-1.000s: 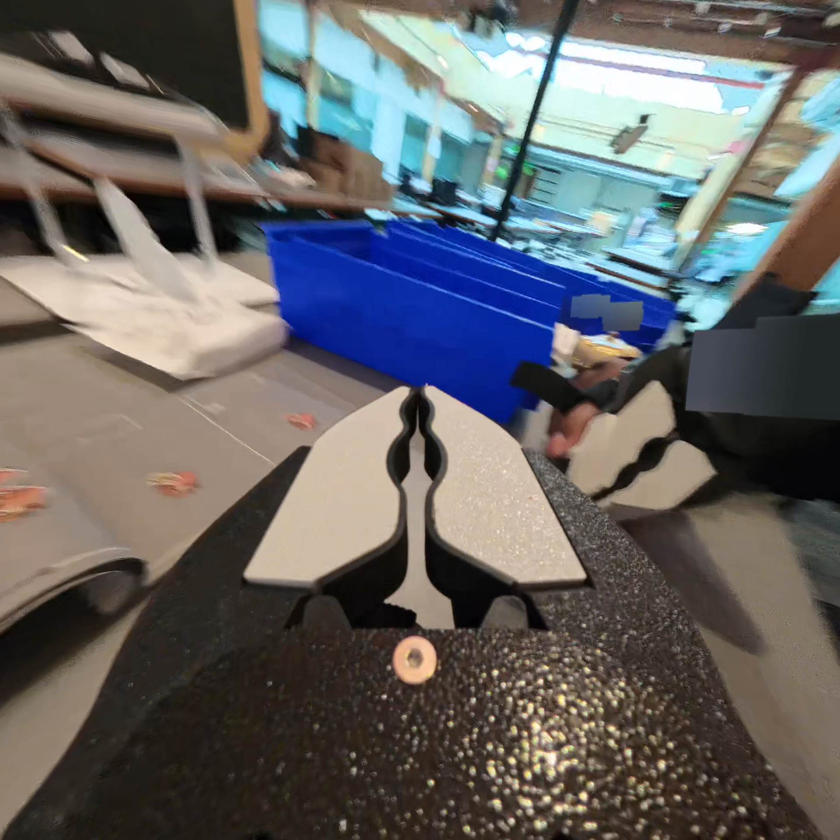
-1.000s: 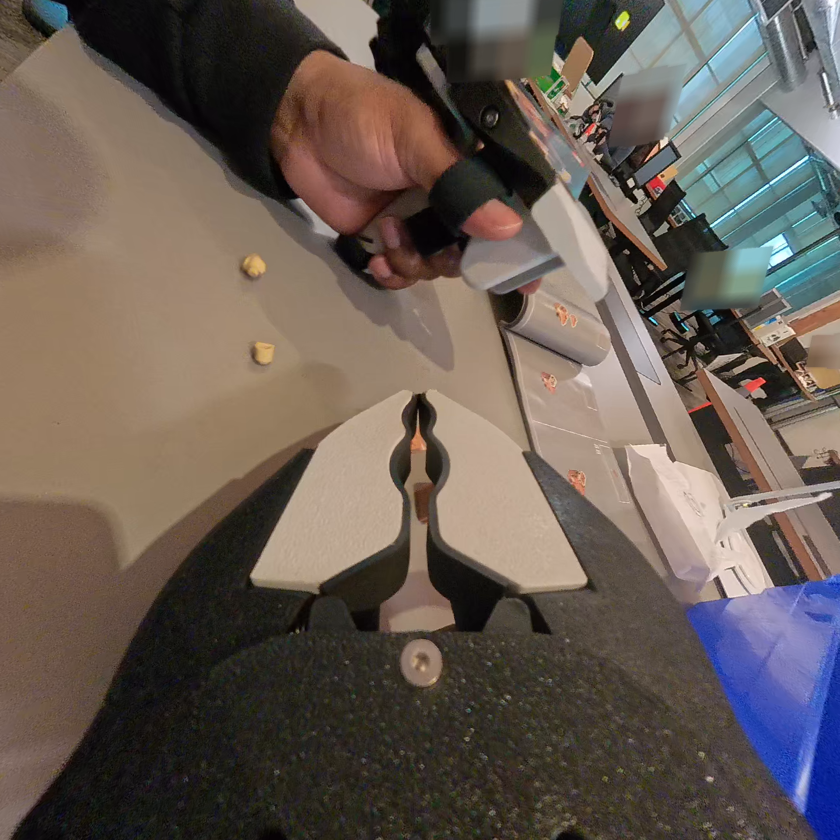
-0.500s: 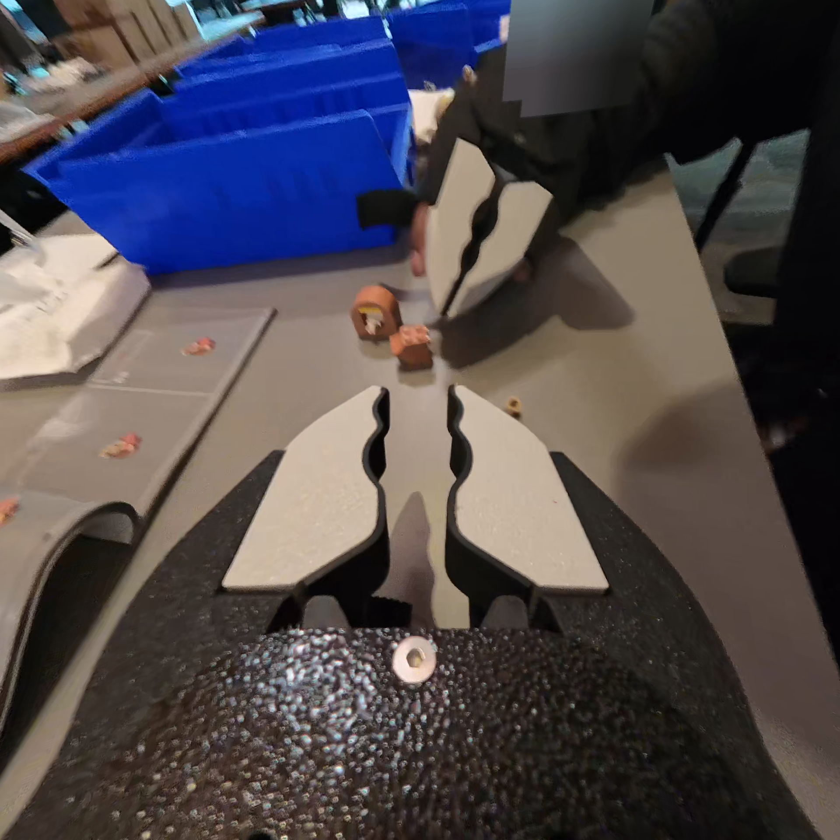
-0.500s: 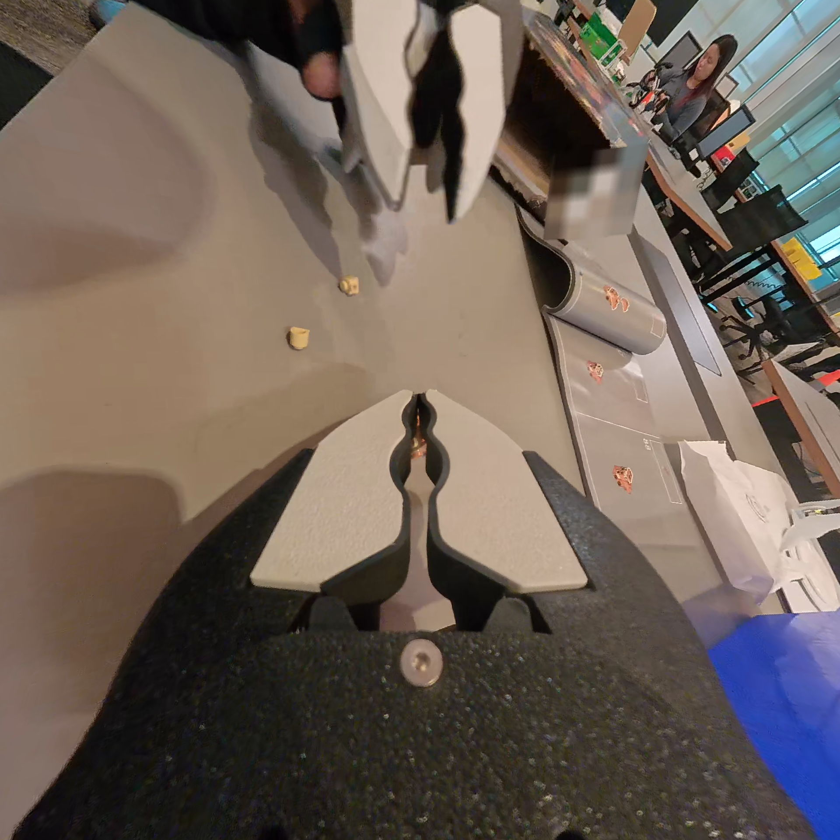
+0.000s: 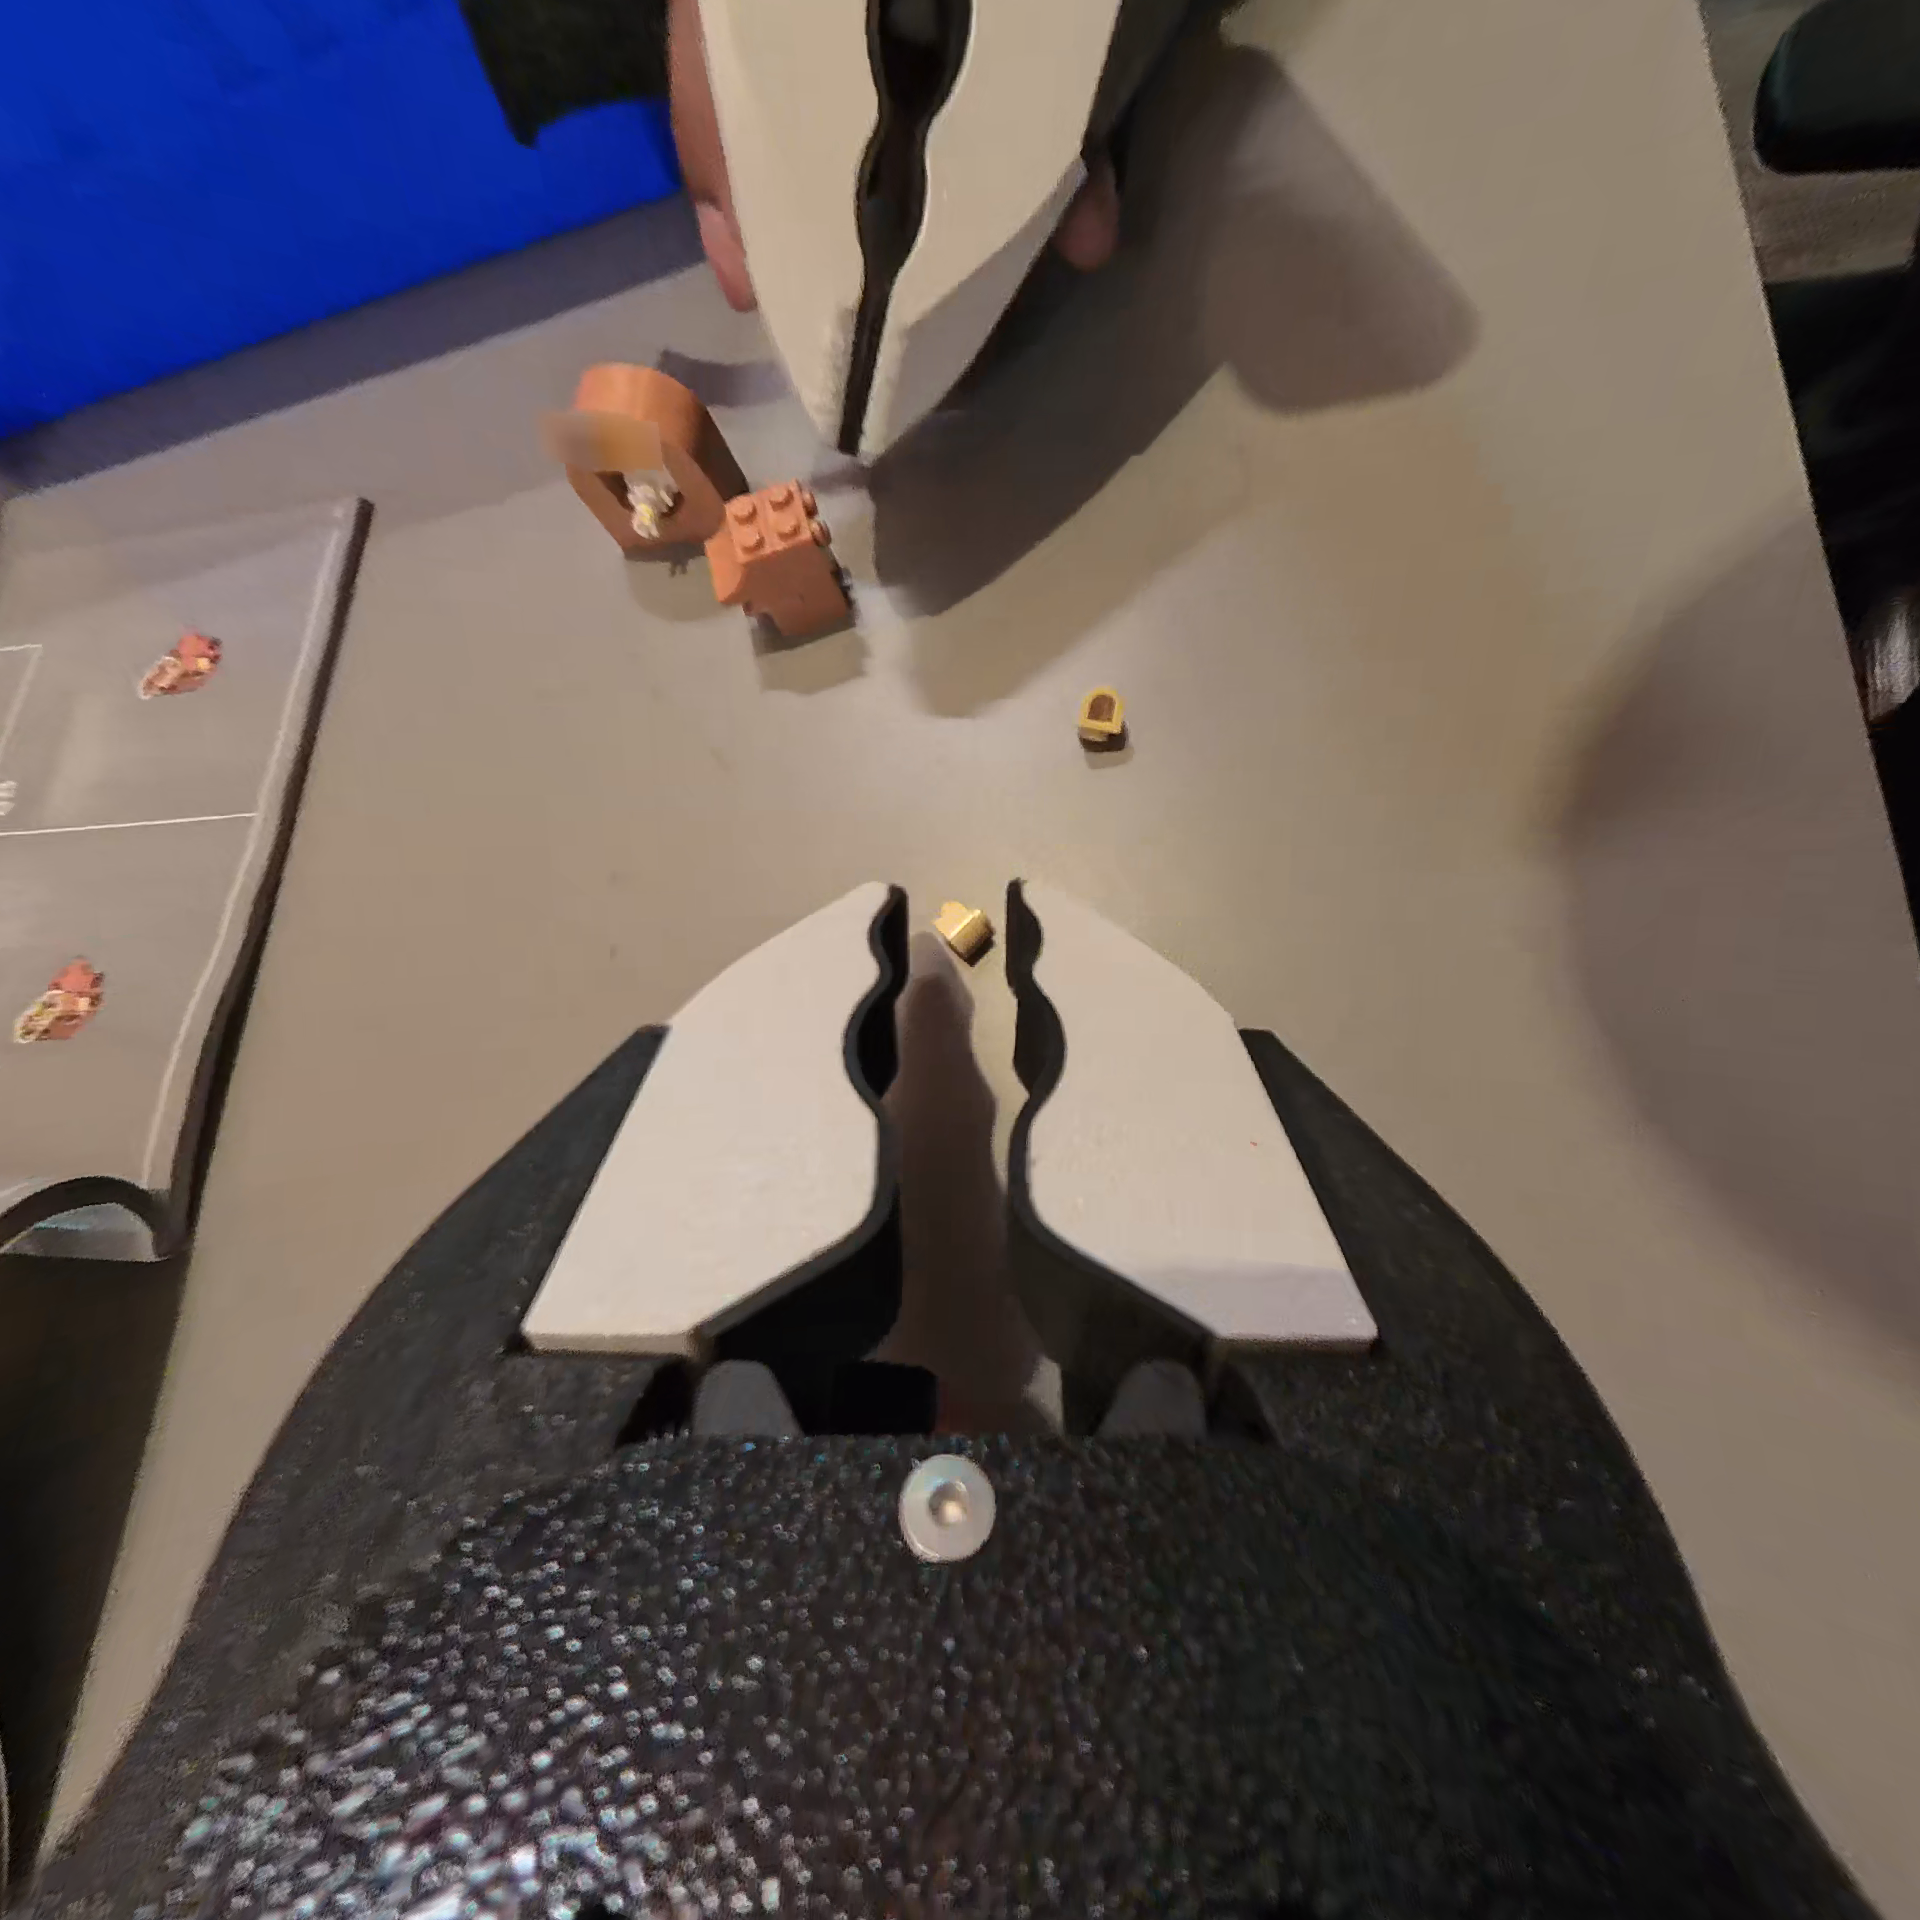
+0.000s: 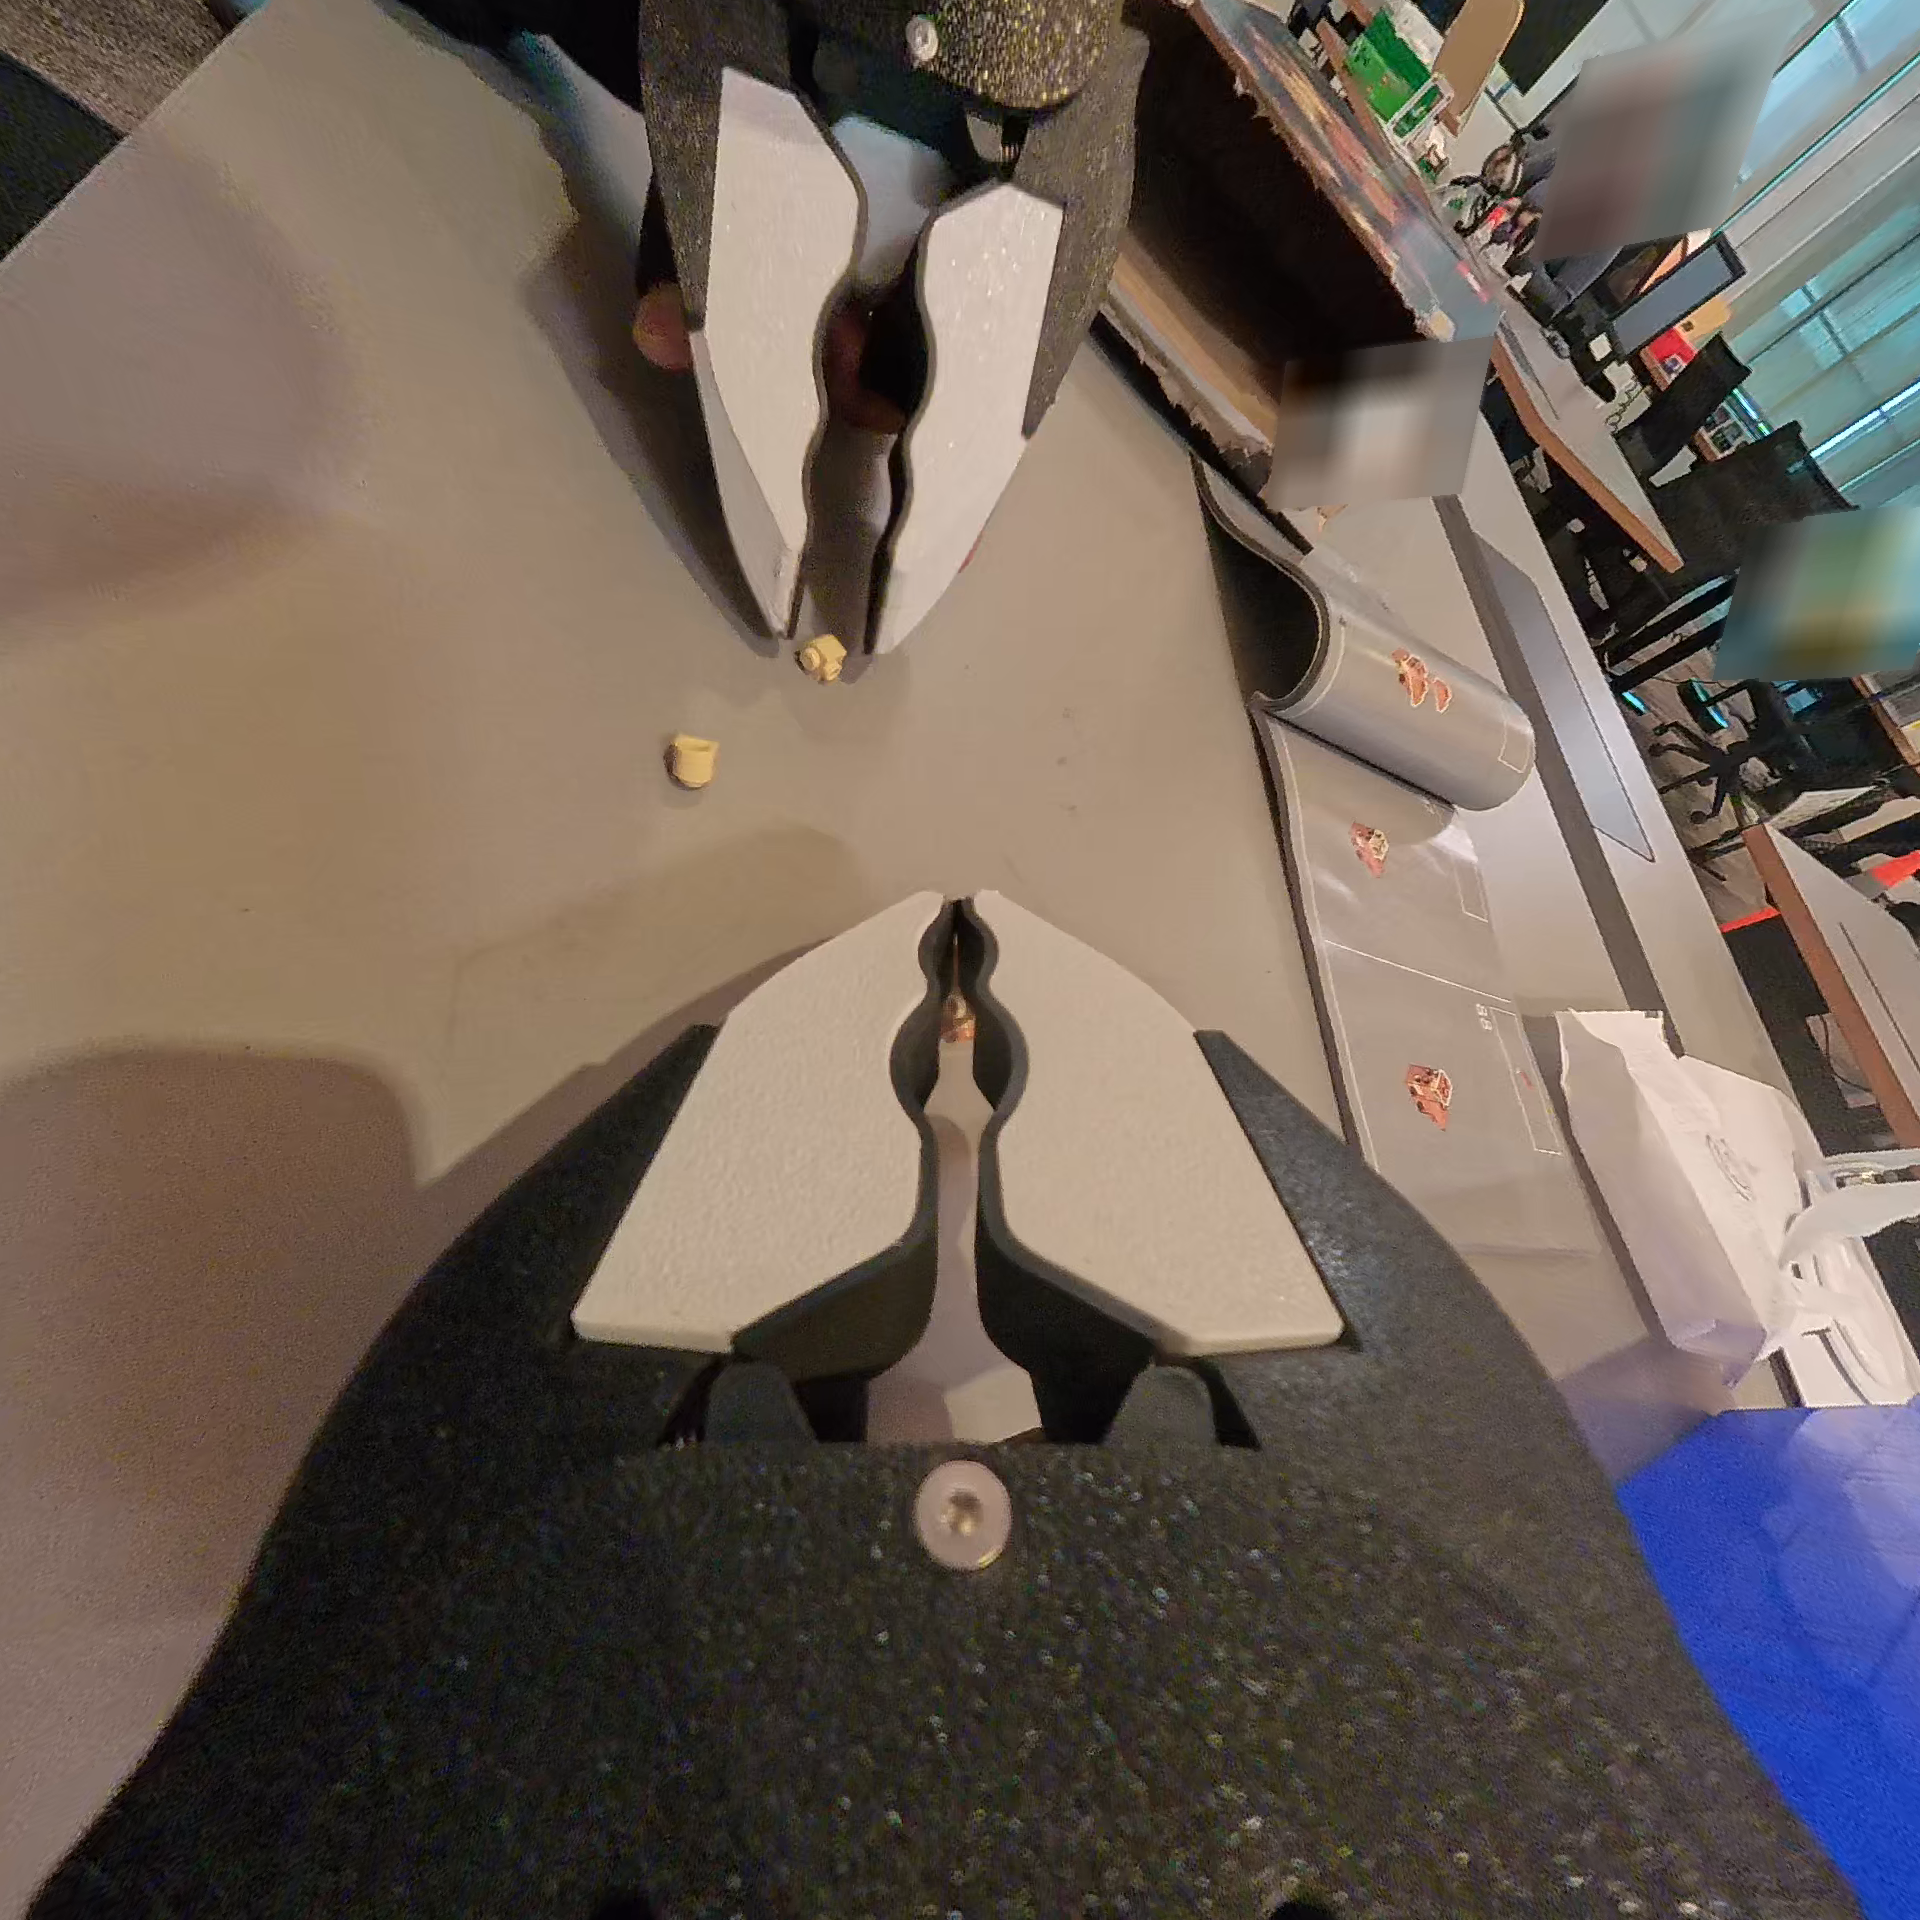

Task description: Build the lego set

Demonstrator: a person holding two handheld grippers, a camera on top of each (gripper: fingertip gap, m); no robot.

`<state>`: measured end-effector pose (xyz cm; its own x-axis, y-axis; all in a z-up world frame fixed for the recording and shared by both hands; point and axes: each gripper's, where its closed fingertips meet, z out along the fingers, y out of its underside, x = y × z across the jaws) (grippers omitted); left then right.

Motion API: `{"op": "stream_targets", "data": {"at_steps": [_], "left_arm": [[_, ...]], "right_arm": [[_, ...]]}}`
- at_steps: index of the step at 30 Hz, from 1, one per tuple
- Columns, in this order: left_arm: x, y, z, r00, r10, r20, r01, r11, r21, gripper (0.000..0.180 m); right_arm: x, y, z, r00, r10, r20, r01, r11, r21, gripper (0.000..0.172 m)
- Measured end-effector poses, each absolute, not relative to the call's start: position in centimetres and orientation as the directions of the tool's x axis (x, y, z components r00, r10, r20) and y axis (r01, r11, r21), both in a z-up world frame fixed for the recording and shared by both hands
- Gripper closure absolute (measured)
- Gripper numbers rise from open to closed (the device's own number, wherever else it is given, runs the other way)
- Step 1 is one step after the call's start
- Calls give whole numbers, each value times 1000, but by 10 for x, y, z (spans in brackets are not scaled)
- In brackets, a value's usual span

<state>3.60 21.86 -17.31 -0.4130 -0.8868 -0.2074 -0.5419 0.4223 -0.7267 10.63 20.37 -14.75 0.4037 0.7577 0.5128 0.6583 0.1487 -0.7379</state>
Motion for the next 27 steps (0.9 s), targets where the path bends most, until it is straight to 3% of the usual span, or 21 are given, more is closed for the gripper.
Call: {"op": "stream_targets", "data": {"at_steps": [6, 9, 16, 18, 23, 27], "left_arm": [[44, 220, -179, -426, -892, -154, -591, 403, -699, 180], [53, 226, -178, -398, -907, -139, -599, 372, -709, 180], [63, 239, -143, -312, -950, -10, -467, 162, -869, 180], [56, 248, -145, -276, -961, -20, -492, 159, -856, 180], [37, 249, -168, -282, -958, -44, -611, 215, -762, 152], [37, 245, -181, -313, -946, -85, -659, 281, -697, 156]], "right_arm": [[106, 204, -147, 407, 756, 513, 658, 147, -738, 172], [107, 204, -146, 419, 758, 500, 647, 137, -750, 172], [108, 203, -145, 420, 761, 494, 644, 133, -754, 172], [108, 203, -146, 419, 762, 494, 645, 133, -752, 172], [108, 202, -146, 416, 763, 495, 648, 134, -750, 172], [108, 203, -147, 413, 763, 498, 652, 134, -746, 172]]}}
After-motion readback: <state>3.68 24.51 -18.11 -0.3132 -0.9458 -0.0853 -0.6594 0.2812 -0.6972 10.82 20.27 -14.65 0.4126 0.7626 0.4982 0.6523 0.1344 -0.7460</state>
